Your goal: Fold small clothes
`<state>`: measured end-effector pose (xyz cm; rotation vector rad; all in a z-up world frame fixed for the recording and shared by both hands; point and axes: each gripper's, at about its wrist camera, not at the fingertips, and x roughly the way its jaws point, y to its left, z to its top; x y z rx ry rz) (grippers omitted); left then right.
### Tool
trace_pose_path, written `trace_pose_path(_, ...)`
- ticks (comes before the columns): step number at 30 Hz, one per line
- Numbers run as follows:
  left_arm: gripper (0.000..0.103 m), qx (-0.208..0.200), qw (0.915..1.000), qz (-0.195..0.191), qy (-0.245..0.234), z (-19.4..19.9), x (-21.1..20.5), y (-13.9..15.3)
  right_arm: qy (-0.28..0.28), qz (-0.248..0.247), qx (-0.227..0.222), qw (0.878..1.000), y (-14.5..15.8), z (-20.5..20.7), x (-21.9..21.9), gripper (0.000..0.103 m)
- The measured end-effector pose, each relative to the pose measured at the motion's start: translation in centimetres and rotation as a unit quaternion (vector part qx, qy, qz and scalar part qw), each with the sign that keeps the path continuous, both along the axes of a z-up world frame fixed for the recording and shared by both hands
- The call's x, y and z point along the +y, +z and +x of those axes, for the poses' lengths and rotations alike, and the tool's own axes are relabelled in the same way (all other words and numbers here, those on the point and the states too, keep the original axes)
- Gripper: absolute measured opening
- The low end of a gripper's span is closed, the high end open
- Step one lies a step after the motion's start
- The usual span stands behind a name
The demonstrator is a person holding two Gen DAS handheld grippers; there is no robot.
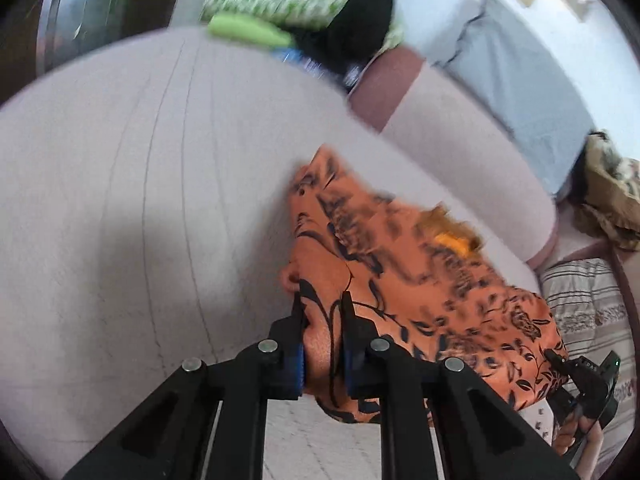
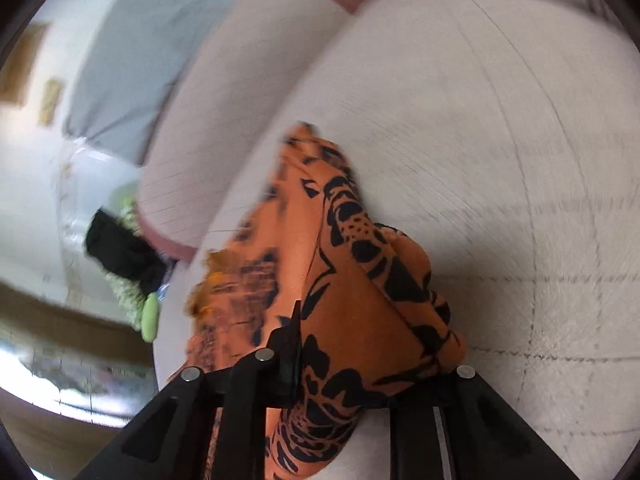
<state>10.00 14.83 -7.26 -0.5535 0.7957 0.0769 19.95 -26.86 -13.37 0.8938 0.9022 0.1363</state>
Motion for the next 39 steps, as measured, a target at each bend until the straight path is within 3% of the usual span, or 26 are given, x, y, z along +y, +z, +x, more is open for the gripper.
trace_pose_path(3, 0.014, -0.022, 0.9997, 0.004, -0.008, -2.5, 0.0, 2.9, 0.021, -0.01, -0.024, 0.999, 3.0, -1.5, 0.8, 0.019)
trace_pose_path(5, 0.014, -0.017, 0.9998, 0.007, -0.01, -4.3, 0.4, 3.1, 0.025, 0.001, -0.032, 0.999, 4.2, -3.9, 0.8, 0.019)
trace_pose_path(8, 0.02, 0.021, 0.9995, 0.014, -0.019, -4.9, 1.0, 0.0, 0.041, -0.006, -0.019, 0.999, 3.4, -7.3, 1.0, 0.02)
trace_pose_path(10, 0.027, 0.091, 0.9957, 0.012, -0.014, -4.0, 2.0, -4.2, 0.056, -0.011, 0.008, 0.998, 0.3, -8.6, 1.0, 0.026)
trace_pose_path(11, 0.029, 0.078, 0.9967, -0.014, -0.013, -4.2, 2.9, -4.7, 0.059, -0.026, 0.056, 0.996, -2.1, -9.0, 0.7, 0.043)
trace_pose_path(12, 0.035, 0.071, 0.9972, -0.021, -0.011, -4.2, 3.2, -4.3, 0.065, -0.013, 0.074, 0.995, -3.4, -9.3, 0.3, 0.046)
trace_pose_path(13, 0.041, 0.069, 0.9976, -0.005, 0.0, -4.2, 3.4, -3.4, 0.06, 0.011, 0.047, 0.997, -3.4, -10.1, -0.5, 0.046)
trace_pose_path(14, 0.05, 0.06, 0.9978, 0.021, 0.015, -4.2, 3.6, -2.4, 0.06, 0.009, 0.037, 0.997, -2.7, -10.7, -1.1, 0.057)
trace_pose_path(15, 0.054, 0.032, 0.9977, 0.051, 0.033, -4.4, 3.8, -0.7, 0.059, -0.009, 0.034, 0.998, -1.8, -11.2, -1.7, 0.06)
trace_pose_path(18, 0.057, -0.011, 0.9962, 0.084, 0.022, -4.2, 2.9, 2.0, 0.037, -0.073, 0.018, 0.997, 1.2, -12.2, -3.5, 0.062)
trace_pose_path(24, 0.065, -0.035, 0.9891, 0.111, -0.091, -0.8, -2.4, 2.4, 0.037, -0.131, -0.064, 0.989, 7.6, -9.2, -3.7, 0.062)
trace_pose_path(26, 0.065, -0.025, 0.9839, 0.121, -0.129, 0.4, -4.6, 1.4, 0.115, -0.094, -0.045, 0.988, 7.0, -5.7, -1.6, 0.063)
trace_pose_path(27, 0.065, -0.016, 0.981, 0.132, -0.142, 1.1, -5.6, 0.5, 0.13, -0.106, -0.036, 0.985, 6.3, -4.6, -1.1, 0.063)
trace_pose_path(29, 0.065, -0.004, 0.9774, 0.142, -0.156, 1.8, -6.7, -0.6, 0.103, -0.21, -0.007, 0.972, 5.5, -2.1, -0.8, 0.064)
trace_pose_path(30, 0.065, -0.001, 0.9767, 0.143, -0.16, 2.1, -7.0, -1.0, 0.097, -0.234, -0.001, 0.967, 5.0, -1.2, -0.9, 0.064)
trace_pose_path(32, 0.065, 0.007, 0.9741, 0.15, -0.169, 2.5, -7.5, -2.0, 0.124, -0.226, 0.02, 0.966, 3.1, 1.2, -0.8, 0.064)
trace_pose_path(33, 0.065, 0.016, 0.9727, 0.156, -0.171, 2.4, -7.5, -2.5, 0.147, -0.216, 0.033, 0.965, 2.1, 2.1, -0.3, 0.056)
trace_pose_path(34, 0.065, 0.022, 0.9714, 0.161, -0.173, 2.6, -7.5, -3.0, 0.169, -0.212, 0.044, 0.961, 1.3, 2.7, 0.3, 0.038)
trace_pose_path(35, 0.065, 0.022, 0.9709, 0.164, -0.173, 2.7, -7.6, -3.3, 0.179, -0.23, 0.046, 0.955, 1.2, 3.0, 0.9, 0.014)
trace_pose_path(36, 0.065, 0.02, 0.9707, 0.168, -0.171, 2.5, -7.5, -3.2, 0.182, -0.246, 0.033, 0.952, 1.8, 3.0, 1.3, 0.007)
trace_pose_path(39, 0.065, 0.008, 0.9729, 0.163, -0.164, 1.9, -7.1, -2.6, 0.167, -0.304, -0.041, 0.937, 6.0, 0.9, 2.3, 0.007)
